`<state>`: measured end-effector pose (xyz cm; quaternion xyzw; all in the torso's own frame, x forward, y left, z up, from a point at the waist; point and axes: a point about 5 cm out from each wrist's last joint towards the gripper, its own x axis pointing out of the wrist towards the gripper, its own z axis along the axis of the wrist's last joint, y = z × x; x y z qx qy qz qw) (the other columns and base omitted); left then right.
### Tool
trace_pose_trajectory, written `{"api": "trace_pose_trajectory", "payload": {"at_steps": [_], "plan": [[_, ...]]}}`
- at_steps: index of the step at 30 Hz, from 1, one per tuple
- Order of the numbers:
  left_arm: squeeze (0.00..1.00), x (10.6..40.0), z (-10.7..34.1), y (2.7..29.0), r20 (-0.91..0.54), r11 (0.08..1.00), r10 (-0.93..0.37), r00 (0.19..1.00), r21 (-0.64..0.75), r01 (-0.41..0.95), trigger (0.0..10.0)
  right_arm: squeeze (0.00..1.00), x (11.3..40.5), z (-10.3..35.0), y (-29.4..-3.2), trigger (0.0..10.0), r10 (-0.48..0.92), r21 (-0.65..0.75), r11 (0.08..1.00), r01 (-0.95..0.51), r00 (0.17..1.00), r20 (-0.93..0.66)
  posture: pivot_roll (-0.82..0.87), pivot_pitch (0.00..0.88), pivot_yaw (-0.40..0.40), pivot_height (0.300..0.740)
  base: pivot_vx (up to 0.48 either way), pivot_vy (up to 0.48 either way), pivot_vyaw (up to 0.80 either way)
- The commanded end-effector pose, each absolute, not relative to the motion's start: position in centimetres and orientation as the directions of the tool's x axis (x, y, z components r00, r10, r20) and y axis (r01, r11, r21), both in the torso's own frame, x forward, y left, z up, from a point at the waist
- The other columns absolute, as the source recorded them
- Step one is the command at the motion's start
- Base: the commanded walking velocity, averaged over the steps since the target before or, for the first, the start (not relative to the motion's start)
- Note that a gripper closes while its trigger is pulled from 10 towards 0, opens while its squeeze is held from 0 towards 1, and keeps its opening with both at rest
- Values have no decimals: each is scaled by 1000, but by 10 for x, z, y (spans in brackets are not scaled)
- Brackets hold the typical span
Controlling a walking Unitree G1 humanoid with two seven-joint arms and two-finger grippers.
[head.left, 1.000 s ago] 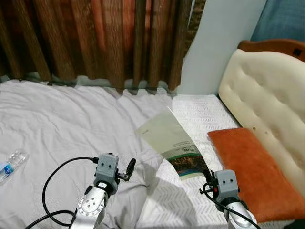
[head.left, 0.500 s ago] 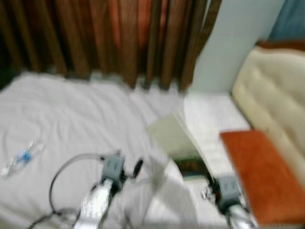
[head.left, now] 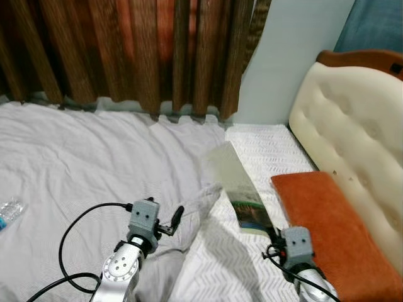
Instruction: Clean up the room
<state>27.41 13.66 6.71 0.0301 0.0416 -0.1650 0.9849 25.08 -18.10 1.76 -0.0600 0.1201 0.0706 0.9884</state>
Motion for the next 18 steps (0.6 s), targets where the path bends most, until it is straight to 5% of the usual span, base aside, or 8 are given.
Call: {"api": "trace_pose_trajectory", "payload": {"at_steps": [1,11,16,18], "plan": [[0,273,69,127,-79,935,-351,933,31,354,10000,0,255,27,-191,0,93,-106,988,-116,975,-200,27,0,-88,740,360,-315,0],[0,273,69,125,-79,932,-360,930,24,362,10000,0,254,26,-192,0,96,-101,988,-118,975,-202,22,0,-87,740,360,-315,0],[0,273,66,125,-101,935,-351,931,12,354,10000,0,255,25,-190,0,110,-70,989,-128,969,-219,23,0,-87,740,0,0,0],[0,273,63,126,-127,934,-350,928,20,356,10000,0,263,21,-184,0,145,46,989,-137,952,-270,27,11,-79,740,0,0,0]]}}
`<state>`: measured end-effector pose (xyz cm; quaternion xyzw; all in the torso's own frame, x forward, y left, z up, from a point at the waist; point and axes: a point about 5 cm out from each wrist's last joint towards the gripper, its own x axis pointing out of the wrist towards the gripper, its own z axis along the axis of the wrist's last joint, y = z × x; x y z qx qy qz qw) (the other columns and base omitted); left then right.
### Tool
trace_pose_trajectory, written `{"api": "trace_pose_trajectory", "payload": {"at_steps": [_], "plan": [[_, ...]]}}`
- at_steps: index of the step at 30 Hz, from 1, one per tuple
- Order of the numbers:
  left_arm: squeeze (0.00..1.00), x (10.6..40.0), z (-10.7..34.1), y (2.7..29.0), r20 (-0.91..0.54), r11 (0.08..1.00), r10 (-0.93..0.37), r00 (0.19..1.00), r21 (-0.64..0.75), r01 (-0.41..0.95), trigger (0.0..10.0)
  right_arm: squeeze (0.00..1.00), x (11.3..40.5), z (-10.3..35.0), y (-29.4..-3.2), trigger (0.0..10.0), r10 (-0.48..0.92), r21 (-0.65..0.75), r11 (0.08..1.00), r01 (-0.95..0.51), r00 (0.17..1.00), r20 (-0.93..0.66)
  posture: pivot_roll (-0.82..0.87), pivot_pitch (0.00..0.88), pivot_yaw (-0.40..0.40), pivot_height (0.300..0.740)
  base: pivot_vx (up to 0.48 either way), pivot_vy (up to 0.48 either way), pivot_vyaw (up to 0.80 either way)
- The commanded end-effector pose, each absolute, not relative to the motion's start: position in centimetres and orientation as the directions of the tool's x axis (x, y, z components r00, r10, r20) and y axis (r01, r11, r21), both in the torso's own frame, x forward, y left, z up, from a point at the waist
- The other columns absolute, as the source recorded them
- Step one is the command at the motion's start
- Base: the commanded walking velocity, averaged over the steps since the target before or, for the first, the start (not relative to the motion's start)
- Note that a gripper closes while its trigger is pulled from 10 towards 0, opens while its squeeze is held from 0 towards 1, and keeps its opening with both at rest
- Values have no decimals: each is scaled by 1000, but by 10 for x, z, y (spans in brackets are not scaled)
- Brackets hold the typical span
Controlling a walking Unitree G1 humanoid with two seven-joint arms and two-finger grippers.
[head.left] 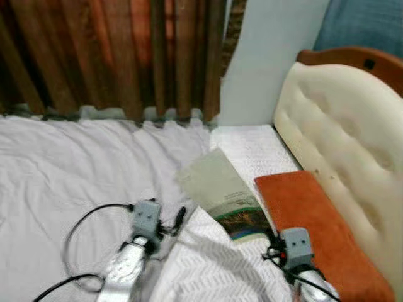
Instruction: Clean up the room
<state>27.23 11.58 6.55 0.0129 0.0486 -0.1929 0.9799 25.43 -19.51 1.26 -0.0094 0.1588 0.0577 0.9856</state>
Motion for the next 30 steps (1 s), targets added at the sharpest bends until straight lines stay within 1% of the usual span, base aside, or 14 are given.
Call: {"api": "trace_pose_trajectory", "payload": {"at_steps": [1,5,8,9,10,11,12,13,14,17,18,23,25,30], "plan": [[0,272,60,127,-148,933,-351,925,30,359,10000,0,269,19,-178,0,181,141,979,-144,936,-301,38,18,-77,740,0,0,0],[0,270,58,130,-181,926,-363,914,42,376,10000,0,283,19,-170,0,220,299,947,-120,918,-330,53,38,-70,740,0,0,0],[0,269,59,131,-187,922,-371,910,41,385,10000,0,287,19,-169,0,225,345,933,-102,914,-338,53,38,-70,740,0,0,0],[0,264,59,132,-198,909,-400,895,42,416,10000,0,291,15,-167,0,222,441,897,-42,903,-367,87,93,-56,740,0,0,0],[0,264,59,132,-198,909,-400,895,42,416,10000,0,291,15,-167,0,222,441,897,-42,903,-367,87,93,-56,740,0,0,0],[0,255,63,133,-219,875,-461,860,50,482,10000,0,295,7,-163,0,226,545,838,40,883,-412,157,188,-14,740,0,0,0],[0,246,68,134,-237,843,-509,828,57,535,10000,0,296,3,-159,0,223,605,790,103,870,-440,171,212,0,740,0,0,0],[0,246,68,134,-237,843,-509,828,57,535,10000,0,296,3,-159,0,223,605,790,103,870,-440,171,212,0,740,0,0,0],[0,237,74,140,-257,815,-545,798,60,576,10000,0,297,0,-157,0,219,638,754,155,857,-467,221,285,38,740,0,0,0],[0,227,82,147,-274,796,-567,777,60,602,10000,0,297,-3,-160,0,197,624,759,186,848,-492,242,336,71,740,0,0,0],[0,213,93,161,-297,787,-572,765,64,613,10000,0,297,-4,-169,0,152,559,803,206,836,-527,273,405,115,740,0,0,0],[0,206,95,171,-317,797,-552,771,69,599,10000,0,298,-3,-177,0,125,473,861,188,823,-554,271,429,120,740,0,0,0],[0,198,99,169,-300,803,-553,777,59,594,10000,0,303,3,-190,0,109,301,950,86,811,-575,261,459,113,740,0,0,0],[0,191,103,164,-278,798,-567,775,48,601,10000,0,307,8,-199,0,94,193,981,25,807,-583,257,458,108,740,0,0,0]]}}
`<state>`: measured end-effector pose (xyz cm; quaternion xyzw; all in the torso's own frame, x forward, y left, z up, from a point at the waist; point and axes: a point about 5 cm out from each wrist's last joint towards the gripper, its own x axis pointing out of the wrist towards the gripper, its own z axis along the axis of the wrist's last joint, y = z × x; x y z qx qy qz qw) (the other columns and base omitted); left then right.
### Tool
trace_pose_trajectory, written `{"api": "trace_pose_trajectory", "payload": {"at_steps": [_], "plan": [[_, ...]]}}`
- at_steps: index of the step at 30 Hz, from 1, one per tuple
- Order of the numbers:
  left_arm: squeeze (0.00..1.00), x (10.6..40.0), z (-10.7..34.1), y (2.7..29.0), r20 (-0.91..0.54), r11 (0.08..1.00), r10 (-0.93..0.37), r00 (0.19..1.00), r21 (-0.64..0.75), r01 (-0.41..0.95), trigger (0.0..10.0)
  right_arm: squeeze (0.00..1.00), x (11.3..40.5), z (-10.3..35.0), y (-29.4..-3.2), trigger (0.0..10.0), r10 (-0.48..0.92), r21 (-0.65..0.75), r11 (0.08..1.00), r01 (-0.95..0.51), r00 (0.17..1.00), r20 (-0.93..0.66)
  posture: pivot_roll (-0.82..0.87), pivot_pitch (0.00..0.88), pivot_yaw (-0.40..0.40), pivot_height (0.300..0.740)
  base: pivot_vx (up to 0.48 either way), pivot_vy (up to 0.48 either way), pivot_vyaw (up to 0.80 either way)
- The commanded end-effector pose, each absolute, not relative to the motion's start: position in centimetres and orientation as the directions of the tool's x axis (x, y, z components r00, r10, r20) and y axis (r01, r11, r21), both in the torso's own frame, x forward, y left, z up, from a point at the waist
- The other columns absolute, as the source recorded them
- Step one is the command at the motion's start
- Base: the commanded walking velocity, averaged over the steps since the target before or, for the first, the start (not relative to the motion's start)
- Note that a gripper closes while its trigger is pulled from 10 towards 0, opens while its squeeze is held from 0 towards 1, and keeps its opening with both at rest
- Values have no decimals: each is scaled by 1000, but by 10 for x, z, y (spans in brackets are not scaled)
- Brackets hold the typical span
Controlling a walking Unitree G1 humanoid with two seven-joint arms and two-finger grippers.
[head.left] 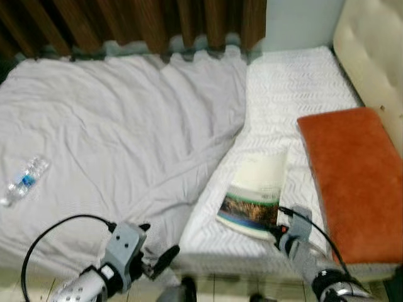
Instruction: Clean up the room
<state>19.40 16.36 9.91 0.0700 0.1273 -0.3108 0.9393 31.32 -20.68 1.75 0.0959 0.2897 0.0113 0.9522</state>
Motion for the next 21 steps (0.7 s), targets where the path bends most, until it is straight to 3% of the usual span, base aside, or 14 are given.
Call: {"api": "trace_pose_trajectory", "payload": {"at_steps": [1,4,9,12,17,21], "plan": [[0,187,95,154,-277,782,-589,759,40,622,10000,0,313,19,-214,0,55,56,998,-28,815,-577,223,468,74,740,0,0,0],[0,181,81,130,-280,752,-630,724,10,659,10000,0,323,40,-245,0,-33,-158,985,-65,832,-553,183,473,50,740,0,0,0],[0,179,76,118,-279,745,-645,711,-26,666,10000,0,326,49,-259,0,-83,-191,981,-25,840,-537,161,474,39,740,0,0,0],[0,178,75,119,-278,747,-644,712,-28,665,10000,0,325,49,-262,0,-98,-146,989,23,840,-534,161,472,39,740,0,0,0],[0,175,71,120,-293,745,-645,706,-33,667,10000,0,321,42,-259,0,-80,53,990,130,834,-546,162,470,40,740,0,0,0],[0,174,72,118,-292,744,-646,705,-34,668,10000,0,319,37,-255,0,-61,49,993,107,826,-560,171,474,48,740,0,0,0]]}}
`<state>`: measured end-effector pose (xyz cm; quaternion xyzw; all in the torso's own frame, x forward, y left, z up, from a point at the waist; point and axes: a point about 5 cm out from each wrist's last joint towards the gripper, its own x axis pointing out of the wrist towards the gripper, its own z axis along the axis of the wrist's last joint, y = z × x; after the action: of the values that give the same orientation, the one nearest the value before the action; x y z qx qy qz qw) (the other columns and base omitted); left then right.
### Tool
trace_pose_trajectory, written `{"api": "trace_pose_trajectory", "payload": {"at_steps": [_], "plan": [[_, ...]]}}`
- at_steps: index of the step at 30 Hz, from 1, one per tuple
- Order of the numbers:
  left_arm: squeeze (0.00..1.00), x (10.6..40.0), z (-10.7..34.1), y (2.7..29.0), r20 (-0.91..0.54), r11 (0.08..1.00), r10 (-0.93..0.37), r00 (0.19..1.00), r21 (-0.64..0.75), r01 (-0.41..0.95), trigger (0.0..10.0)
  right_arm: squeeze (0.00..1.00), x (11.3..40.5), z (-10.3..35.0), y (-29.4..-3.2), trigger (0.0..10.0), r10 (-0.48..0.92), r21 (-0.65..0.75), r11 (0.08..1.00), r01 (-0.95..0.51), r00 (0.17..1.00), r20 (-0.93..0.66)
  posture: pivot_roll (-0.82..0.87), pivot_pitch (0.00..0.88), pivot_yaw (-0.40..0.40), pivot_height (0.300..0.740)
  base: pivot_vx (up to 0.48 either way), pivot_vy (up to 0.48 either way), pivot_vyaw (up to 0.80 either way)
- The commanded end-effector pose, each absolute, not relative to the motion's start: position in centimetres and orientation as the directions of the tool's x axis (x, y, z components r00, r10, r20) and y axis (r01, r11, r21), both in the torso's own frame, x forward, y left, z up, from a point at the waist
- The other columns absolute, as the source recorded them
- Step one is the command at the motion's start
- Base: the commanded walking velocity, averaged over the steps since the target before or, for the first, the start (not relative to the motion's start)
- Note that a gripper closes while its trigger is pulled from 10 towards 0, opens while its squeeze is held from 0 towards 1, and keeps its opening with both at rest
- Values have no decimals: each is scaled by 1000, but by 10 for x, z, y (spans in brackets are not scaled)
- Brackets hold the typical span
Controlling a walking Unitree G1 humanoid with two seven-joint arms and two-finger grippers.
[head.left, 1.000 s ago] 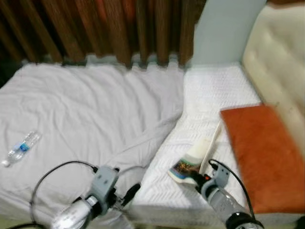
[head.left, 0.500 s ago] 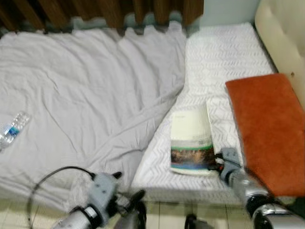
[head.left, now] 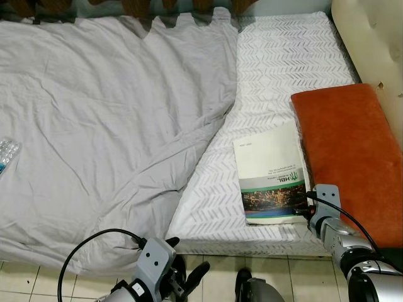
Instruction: Clean up the room
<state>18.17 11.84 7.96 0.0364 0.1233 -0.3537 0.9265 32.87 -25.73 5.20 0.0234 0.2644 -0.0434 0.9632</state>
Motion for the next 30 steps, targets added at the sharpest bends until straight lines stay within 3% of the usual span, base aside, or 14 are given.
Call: {"api": "trace_pose_trajectory", "payload": {"at_steps": [1,7,8,11,12,13,14,15,16,20,27,30], "plan": [[0,174,72,118,-292,744,-646,705,-34,668,10000,0,319,37,-255,0,-61,49,993,107,826,-560,171,474,48,740,0,0,0],[0,171,71,117,-294,743,-648,702,-44,667,10000,0,321,38,-251,0,-44,116,984,132,825,-563,170,474,47,740,0,0,0],[0,172,71,116,-294,744,-648,703,-45,667,10000,0,321,38,-250,10000,-45,103,987,125,824,-565,174,471,45,740,0,0,0],[0,172,72,115,-291,745,-647,705,-46,665,10000,0,322,40,-250,10000,-44,52,995,90,822,-568,173,470,41,740,0,0,0],[0,172,72,115,-290,746,-646,706,-46,664,10000,55,323,41,-250,10000,-45,33,996,78,822,-567,173,470,40,740,0,0,0],[0,173,72,114,-288,749,-644,708,-48,661,10000,208,323,42,-251,10000,-48,21,997,73,824,-565,171,470,38,740,0,0,0],[0,173,72,114,-287,750,-643,710,-49,659,10000,800,324,43,-252,10000,-51,2,998,63,826,-562,171,470,38,740,0,0,0],[0,173,72,114,-287,750,-643,710,-49,659,10000,800,324,43,-252,10000,-51,2,998,63,826,-562,171,470,38,740,0,0,0],[0,173,72,114,-286,751,-642,711,-50,658,10000,1000,325,44,-252,10000,-55,-13,998,57,827,-559,171,470,36,740,0,0,0],[0,171,72,111,-282,754,-642,713,-63,654,10000,1000,329,51,-256,10000,-63,-135,991,-13,835,-547,168,471,30,740,0,0,0],[0,170,71,106,-278,755,-644,713,-77,651,10000,1000,333,59,-260,10000,-75,-219,974,-49,847,-526,167,471,26,740,0,0,0],[0,169,72,103,-273,756,-644,714,-87,649,10000,1000,336,66,-265,10000,-95,-369,922,-118,853,-512,164,476,25,740,0,0,0]]}}
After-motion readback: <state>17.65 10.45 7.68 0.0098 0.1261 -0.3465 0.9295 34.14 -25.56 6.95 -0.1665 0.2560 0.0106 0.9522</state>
